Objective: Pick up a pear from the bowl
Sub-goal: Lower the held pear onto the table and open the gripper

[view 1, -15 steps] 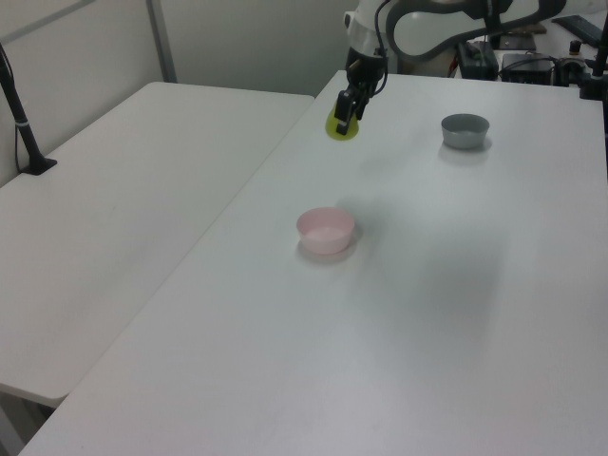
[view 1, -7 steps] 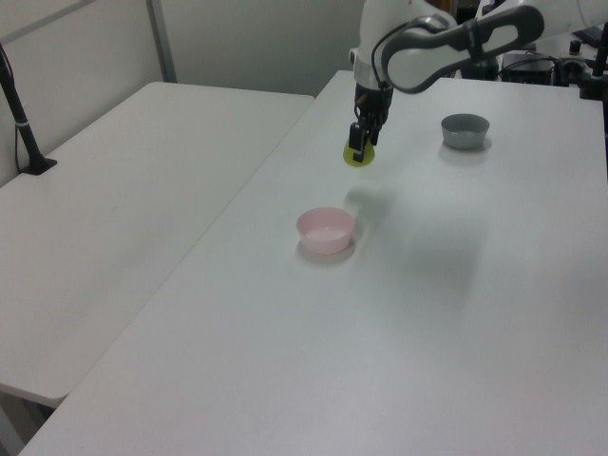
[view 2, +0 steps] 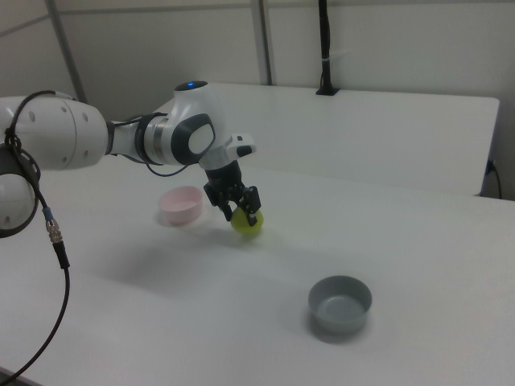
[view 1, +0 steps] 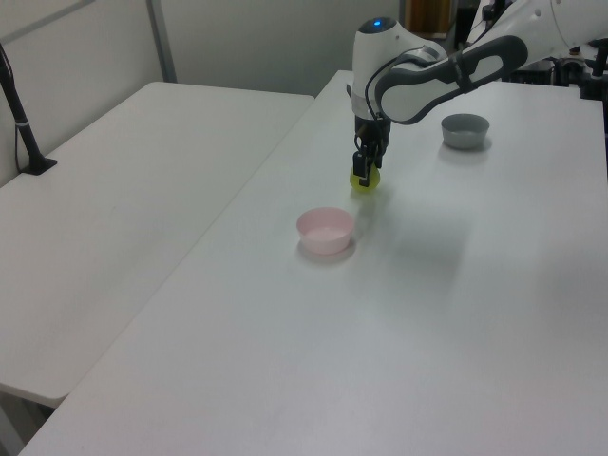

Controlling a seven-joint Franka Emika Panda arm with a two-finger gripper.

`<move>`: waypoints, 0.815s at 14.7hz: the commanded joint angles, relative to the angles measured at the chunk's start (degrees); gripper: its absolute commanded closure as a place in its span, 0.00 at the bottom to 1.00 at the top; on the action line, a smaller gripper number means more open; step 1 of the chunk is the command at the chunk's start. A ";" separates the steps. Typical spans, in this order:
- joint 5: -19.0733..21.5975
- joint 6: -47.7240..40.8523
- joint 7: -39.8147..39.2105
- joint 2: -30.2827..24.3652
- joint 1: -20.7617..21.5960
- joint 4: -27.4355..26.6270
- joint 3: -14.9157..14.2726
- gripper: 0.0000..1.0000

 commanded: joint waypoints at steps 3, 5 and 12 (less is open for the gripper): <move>-1.30 0.30 -0.07 0.07 0.33 -0.27 -0.09 0.62; -1.73 0.30 -0.07 0.25 0.41 -0.27 -0.09 0.36; -1.74 -7.39 2.20 -7.63 -0.11 -0.27 0.35 0.00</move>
